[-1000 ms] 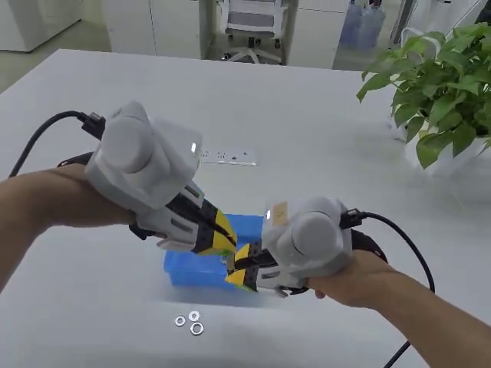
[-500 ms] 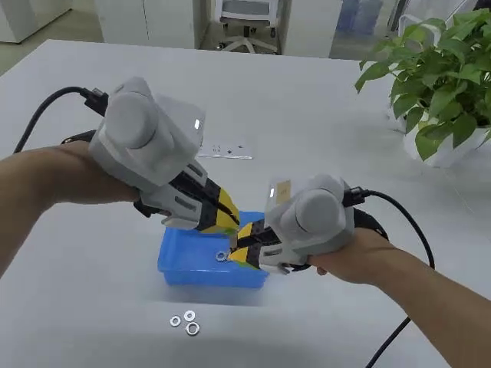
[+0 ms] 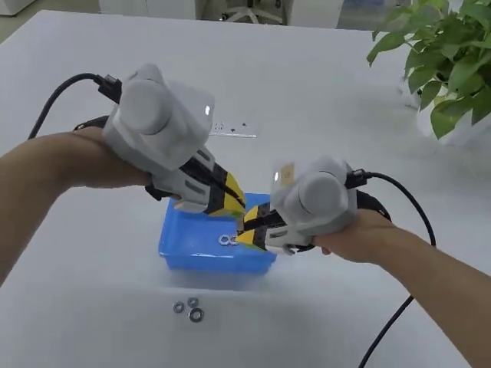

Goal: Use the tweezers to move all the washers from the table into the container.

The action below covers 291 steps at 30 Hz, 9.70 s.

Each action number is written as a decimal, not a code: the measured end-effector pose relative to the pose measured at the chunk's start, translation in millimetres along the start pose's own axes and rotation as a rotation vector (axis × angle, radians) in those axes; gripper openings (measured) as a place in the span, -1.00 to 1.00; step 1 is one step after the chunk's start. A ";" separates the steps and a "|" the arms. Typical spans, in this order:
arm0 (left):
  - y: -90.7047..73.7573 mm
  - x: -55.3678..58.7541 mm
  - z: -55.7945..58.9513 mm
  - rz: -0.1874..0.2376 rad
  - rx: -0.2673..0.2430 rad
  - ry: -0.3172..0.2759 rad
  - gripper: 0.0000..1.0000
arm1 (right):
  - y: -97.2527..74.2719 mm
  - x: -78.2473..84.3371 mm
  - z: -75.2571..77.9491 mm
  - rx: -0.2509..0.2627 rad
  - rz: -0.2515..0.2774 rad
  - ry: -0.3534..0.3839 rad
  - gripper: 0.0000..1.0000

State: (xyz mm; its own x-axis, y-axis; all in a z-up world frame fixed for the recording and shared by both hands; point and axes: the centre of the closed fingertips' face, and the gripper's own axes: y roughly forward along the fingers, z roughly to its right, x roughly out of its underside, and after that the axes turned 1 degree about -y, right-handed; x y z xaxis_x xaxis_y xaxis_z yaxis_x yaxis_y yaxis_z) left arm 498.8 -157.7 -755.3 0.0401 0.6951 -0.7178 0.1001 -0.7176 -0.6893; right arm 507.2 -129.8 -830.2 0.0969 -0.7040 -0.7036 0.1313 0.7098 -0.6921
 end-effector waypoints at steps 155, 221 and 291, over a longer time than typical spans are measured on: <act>-22.5 58.3 99.5 -0.042 0.002 -0.165 -0.88 | 46.0 -23.0 -115.1 -0.155 0.040 -0.022 -0.75; -46.9 13.9 80.2 -0.003 -0.016 -0.104 -0.88 | 0.8 -47.6 -86.2 -0.100 0.017 -0.043 -0.82; -9.1 47.7 -7.4 -0.059 -0.025 -0.098 -0.88 | 43.3 -10.6 1.8 -0.080 0.005 -0.021 -0.80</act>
State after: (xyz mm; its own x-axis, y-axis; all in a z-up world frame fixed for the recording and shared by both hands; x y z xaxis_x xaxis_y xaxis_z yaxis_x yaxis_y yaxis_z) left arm 507.2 -117.6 -782.5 -0.0636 0.7273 -0.6834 0.1238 -0.6737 -0.7285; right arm 513.6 -91.7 -852.4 0.1178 -0.7003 -0.7041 0.0515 0.7124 -0.6999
